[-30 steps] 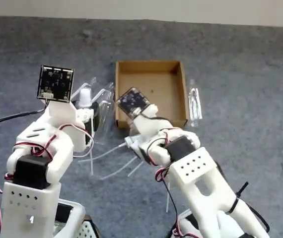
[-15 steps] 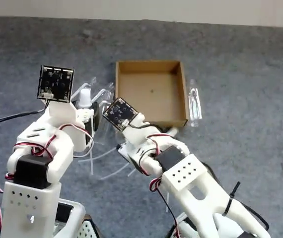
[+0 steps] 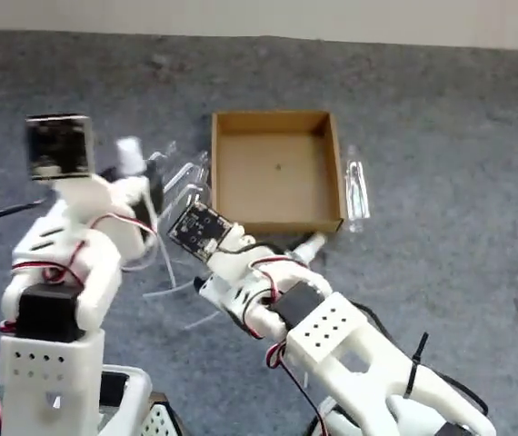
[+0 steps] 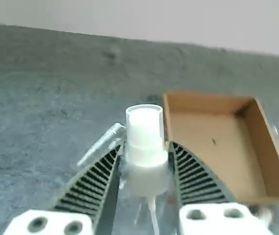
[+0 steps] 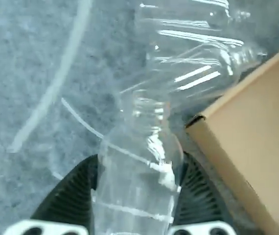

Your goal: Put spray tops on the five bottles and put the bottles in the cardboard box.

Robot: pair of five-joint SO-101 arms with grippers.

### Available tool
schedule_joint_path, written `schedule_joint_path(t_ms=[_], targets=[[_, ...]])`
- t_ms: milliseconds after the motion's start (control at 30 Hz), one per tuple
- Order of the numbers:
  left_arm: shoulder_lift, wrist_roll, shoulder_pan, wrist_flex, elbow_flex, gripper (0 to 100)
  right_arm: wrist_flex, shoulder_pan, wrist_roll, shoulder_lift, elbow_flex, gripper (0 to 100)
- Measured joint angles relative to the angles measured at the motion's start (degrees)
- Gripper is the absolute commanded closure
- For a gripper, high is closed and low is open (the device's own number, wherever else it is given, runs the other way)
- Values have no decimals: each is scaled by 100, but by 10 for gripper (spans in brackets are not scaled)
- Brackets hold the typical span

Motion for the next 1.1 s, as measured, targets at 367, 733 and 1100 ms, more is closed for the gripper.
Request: schedule_joint_path(t_ms=[367,733,1100], targets=[[0,879,-870,-668,343,997,0,-158,0,0,0,995],[0,888,-888,-1749,958,997,0,-167,0,0,0,995],[0,941,-510,-1908,1020,997,0,-167,0,0,0,995]])
